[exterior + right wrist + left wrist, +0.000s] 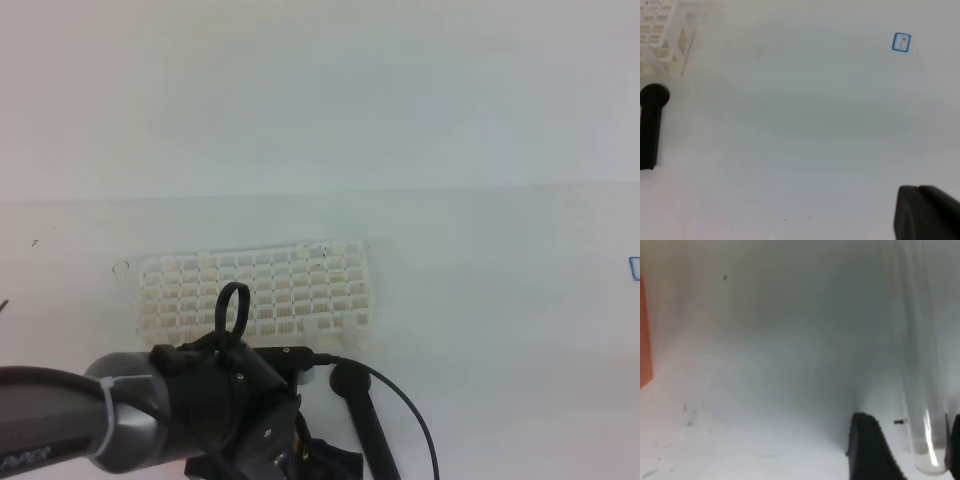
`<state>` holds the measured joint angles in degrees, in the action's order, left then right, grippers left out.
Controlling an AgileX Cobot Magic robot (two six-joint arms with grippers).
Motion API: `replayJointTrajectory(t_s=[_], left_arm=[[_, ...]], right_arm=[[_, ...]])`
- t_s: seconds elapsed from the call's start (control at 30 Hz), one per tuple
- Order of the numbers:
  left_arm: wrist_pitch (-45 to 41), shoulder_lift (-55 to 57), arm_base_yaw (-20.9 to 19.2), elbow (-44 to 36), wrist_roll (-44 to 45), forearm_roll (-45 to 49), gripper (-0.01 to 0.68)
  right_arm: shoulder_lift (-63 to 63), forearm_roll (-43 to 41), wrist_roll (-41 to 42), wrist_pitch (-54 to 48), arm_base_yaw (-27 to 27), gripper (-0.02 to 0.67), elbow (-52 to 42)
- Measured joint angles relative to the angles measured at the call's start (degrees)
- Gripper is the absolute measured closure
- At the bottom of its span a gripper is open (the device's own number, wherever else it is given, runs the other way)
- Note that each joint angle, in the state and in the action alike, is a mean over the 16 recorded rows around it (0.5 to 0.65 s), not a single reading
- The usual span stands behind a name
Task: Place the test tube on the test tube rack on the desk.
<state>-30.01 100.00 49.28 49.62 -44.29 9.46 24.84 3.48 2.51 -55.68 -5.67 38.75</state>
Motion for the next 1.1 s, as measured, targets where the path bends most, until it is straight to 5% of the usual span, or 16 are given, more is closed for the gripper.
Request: replayJointTrajectory(t_s=[0.47,1.1], left_arm=[[-2.31,0.0,-0.94,0.0,-0.34,1.23,0.468],[-2.62,0.0,-3.51,0.0,1.4,2.1,0.521]], right_arm=[[0.0,0.0,0.0,0.0,0.0,0.65,0.0],[0.0,0.0,0.0,0.0,0.0,0.65,0.0]])
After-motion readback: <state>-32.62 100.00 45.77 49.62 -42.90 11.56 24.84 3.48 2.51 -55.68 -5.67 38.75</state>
